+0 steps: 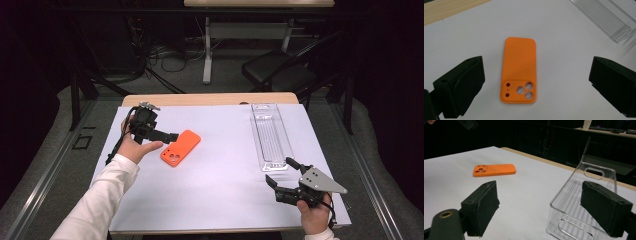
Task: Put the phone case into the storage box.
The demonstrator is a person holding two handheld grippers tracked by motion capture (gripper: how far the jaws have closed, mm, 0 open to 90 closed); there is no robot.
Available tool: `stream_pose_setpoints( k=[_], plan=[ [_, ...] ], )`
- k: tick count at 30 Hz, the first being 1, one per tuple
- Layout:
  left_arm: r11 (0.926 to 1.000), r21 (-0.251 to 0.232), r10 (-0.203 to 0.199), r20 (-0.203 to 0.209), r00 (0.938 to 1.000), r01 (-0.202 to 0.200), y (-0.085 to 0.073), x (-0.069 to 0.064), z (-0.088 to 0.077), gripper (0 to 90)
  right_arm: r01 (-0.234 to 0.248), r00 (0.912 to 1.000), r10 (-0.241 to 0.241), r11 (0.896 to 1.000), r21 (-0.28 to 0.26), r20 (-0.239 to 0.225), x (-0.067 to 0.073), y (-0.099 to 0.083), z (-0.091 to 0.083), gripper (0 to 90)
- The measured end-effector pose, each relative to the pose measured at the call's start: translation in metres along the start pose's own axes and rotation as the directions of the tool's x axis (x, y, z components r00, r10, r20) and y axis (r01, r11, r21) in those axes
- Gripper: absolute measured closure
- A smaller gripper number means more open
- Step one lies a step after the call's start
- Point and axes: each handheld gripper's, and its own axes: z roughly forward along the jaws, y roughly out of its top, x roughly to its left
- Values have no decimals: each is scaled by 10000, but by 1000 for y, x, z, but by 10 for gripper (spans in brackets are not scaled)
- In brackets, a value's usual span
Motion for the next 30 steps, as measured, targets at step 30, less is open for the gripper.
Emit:
stream_pose_setpoints(
  k=[30],
  plan=[
    [9901,1394,196,-267,9994,-157,33,5,37,5,-391,9992,391,9992,57,-8,-3,-3,-1,142]
  ],
)
